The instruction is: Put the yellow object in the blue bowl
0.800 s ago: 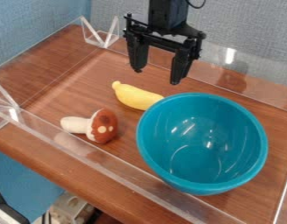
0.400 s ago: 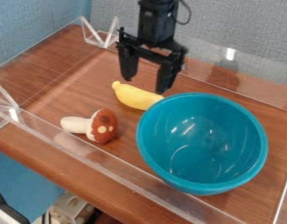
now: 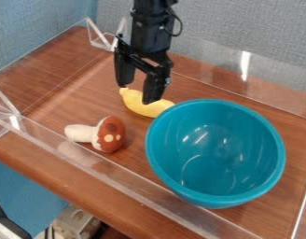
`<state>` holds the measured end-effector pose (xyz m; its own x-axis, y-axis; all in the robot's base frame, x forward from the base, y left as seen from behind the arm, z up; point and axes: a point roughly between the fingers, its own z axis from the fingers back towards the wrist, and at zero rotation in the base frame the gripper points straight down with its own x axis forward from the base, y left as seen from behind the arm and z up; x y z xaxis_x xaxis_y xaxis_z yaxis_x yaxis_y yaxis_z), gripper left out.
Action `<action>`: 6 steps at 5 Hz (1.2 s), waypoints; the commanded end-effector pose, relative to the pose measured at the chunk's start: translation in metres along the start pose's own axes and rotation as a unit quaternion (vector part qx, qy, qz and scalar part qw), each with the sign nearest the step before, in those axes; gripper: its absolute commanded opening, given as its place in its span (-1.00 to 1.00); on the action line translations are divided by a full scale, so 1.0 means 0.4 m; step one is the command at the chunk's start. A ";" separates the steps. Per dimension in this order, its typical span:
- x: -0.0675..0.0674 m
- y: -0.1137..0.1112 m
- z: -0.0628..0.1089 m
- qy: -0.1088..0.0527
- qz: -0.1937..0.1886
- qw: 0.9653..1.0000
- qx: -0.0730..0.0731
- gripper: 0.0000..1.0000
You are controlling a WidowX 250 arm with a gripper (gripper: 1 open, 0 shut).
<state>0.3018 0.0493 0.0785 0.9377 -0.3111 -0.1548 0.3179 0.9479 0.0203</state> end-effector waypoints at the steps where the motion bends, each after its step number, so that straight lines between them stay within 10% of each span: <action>1: 0.014 -0.005 0.005 -0.015 -0.020 1.000 0.014 1.00; 5: 0.010 0.022 -0.080 0.001 -0.100 0.994 0.042 1.00; 6: 0.005 0.029 -0.109 0.000 -0.104 0.994 0.044 -1.00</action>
<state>0.2977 0.0578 0.0266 0.8397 -0.5077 -0.1928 0.5254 0.8493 0.0514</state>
